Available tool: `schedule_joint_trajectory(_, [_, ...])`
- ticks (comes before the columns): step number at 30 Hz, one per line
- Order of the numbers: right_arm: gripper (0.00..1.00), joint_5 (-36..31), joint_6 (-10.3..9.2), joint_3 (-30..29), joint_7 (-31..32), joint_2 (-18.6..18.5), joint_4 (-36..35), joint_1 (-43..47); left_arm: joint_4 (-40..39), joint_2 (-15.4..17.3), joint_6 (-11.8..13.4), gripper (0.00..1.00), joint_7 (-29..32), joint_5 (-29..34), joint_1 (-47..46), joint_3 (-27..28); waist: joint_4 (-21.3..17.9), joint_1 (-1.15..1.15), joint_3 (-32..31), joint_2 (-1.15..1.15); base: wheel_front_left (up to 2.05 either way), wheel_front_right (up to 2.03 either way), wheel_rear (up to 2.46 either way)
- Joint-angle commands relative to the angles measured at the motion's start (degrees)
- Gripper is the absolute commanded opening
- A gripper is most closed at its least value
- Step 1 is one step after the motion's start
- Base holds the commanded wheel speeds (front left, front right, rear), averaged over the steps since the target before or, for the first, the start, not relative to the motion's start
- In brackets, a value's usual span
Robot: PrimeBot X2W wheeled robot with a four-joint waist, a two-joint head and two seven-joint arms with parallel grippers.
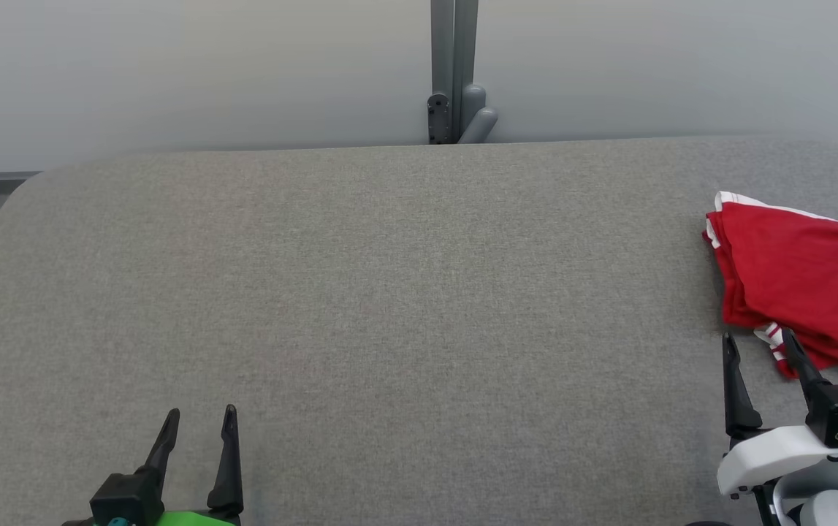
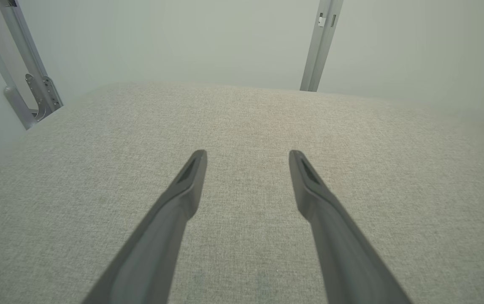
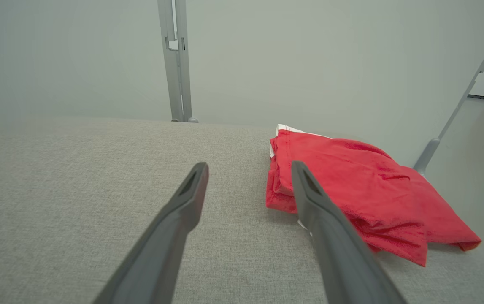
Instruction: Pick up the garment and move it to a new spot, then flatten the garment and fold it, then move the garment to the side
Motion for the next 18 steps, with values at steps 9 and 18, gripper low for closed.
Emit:
schedule_joint_trajectory(9, [0.00,0.3,-0.12,1.4,-0.2,-0.6,-0.8,-0.1,0.2,0.1,0.3,0.00,-0.2,0.3,0.1,0.1,2.0,0.00,0.4,0.00,0.00,0.00,0.00])
schedule_joint_trajectory(18, [0.00,6.0,0.00,0.5,2.3,0.8,2.1,0.0,2.0,-0.3,-0.1,0.00,1.9,-5.5,0.0,0.8,1.8,0.00,0.3,0.00,0.00,0.00,0.00])
